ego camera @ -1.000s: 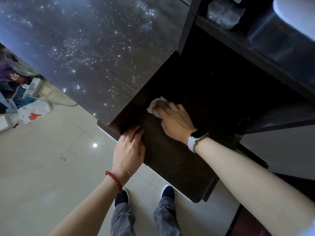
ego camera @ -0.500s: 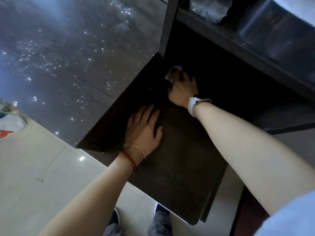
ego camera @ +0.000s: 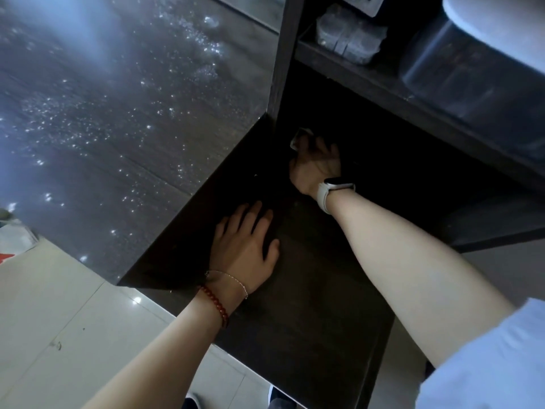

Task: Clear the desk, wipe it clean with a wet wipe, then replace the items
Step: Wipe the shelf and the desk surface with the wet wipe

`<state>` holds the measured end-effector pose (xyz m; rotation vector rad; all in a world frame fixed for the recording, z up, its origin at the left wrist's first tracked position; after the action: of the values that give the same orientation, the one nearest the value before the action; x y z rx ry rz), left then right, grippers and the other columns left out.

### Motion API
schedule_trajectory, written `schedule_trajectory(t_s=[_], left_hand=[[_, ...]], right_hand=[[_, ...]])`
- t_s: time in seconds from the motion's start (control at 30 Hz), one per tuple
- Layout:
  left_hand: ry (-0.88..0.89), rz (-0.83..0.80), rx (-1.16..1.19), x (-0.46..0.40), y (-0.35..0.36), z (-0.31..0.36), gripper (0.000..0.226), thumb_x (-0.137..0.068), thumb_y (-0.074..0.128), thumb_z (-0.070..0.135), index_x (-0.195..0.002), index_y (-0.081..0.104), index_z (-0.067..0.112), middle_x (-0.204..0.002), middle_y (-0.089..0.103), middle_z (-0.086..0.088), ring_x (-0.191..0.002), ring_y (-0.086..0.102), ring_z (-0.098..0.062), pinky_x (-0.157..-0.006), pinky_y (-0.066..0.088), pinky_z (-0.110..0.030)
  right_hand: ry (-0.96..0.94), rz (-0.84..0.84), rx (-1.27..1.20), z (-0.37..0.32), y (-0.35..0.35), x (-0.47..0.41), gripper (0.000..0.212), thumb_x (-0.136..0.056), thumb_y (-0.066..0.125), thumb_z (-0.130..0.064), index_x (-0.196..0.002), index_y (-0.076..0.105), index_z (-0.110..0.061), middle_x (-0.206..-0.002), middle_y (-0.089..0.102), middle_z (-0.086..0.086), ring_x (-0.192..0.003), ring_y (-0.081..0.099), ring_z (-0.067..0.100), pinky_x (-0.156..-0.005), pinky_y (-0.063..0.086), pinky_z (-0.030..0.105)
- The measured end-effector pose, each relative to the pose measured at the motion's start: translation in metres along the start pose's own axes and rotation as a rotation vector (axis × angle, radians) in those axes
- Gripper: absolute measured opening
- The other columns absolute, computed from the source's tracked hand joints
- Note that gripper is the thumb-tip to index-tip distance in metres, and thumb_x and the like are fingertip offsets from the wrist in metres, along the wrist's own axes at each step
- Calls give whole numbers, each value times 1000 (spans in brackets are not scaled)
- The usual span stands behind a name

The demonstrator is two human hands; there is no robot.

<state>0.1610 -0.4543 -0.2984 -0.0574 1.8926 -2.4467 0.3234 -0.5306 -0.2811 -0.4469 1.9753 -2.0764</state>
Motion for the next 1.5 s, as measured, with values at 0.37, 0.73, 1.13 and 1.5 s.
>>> schedule_trajectory(t_s=[0.37, 0.73, 1.13, 1.5], left_hand=[[-17, -90, 6, 1, -3, 2, 65, -80, 23, 49, -133, 44, 19, -142, 42, -7, -131, 37, -29, -102, 33, -45], [-29, -125, 14, 0, -2, 7, 57, -83, 33, 42, -132, 43, 15, -142, 39, -11, -132, 31, -32, -104, 27, -49], [39, -51, -65, -2, 3, 4, 53, -77, 36, 45, -114, 59, 14, -120, 61, -12, -110, 57, -34, -84, 47, -49], [47, -19, -108, -3, 1, 2, 55, -78, 34, 46, -116, 59, 15, -121, 61, -10, -110, 58, -32, -82, 48, -46]], right_hand=[[273, -90, -16, 48, -3, 41, 55, -92, 41, -27, -137, 25, 2, -139, 41, 18, -131, 32, 29, -103, 24, 37], [578, -43, -146, 97, -3, 94, 49, -89, 46, -22, -128, 35, 4, -135, 43, 21, -129, 33, 32, -104, 24, 38], [347, 5, -100, 37, 7, 29, 53, -89, 42, -27, -140, 32, -15, -145, 31, 16, -132, 25, 33, -103, 24, 41], [370, -28, 29, 59, -2, 34, 46, -91, 39, -28, -135, 41, -18, -138, 37, 15, -124, 33, 33, -101, 26, 44]])
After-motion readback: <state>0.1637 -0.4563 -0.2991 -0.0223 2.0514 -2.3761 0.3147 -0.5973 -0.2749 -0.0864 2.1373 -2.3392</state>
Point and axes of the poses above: each hand's wrist, its own x-axis away from the middle knuckle, its own y-axis out of the palm, z = x × y, the point moved 7 cm from there along -x, towards the middle knuckle
